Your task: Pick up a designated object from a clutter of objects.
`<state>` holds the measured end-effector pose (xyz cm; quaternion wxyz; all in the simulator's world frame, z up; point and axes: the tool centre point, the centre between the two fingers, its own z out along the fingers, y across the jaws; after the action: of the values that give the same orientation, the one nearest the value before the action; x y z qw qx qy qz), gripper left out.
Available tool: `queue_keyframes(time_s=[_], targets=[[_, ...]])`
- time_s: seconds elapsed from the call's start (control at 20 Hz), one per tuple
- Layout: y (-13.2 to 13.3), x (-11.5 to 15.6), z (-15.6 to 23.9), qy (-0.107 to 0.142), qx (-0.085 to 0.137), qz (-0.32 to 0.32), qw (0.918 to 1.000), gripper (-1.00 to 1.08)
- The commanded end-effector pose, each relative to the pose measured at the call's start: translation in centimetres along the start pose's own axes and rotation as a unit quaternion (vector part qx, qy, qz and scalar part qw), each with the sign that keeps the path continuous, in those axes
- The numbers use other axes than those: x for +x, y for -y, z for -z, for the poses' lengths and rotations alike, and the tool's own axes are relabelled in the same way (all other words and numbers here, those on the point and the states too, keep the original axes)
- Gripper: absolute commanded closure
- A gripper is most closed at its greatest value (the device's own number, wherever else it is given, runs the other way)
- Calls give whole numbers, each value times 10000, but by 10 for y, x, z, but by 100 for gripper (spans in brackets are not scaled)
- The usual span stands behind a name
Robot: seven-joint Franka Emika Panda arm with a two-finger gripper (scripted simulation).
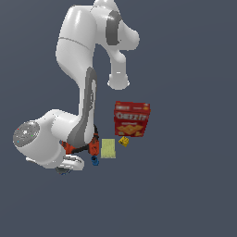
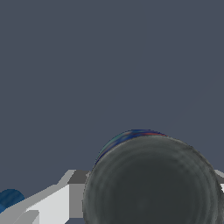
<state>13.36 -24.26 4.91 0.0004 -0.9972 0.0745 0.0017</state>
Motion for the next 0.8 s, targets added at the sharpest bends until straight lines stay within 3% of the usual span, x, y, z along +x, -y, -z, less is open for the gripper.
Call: queue_keyframes(time_s=[0.0,0.75], targets=[[1,-1,19,-13,-2,0,10000,108],[7,-17,186,-16,0,-4,10000,108]])
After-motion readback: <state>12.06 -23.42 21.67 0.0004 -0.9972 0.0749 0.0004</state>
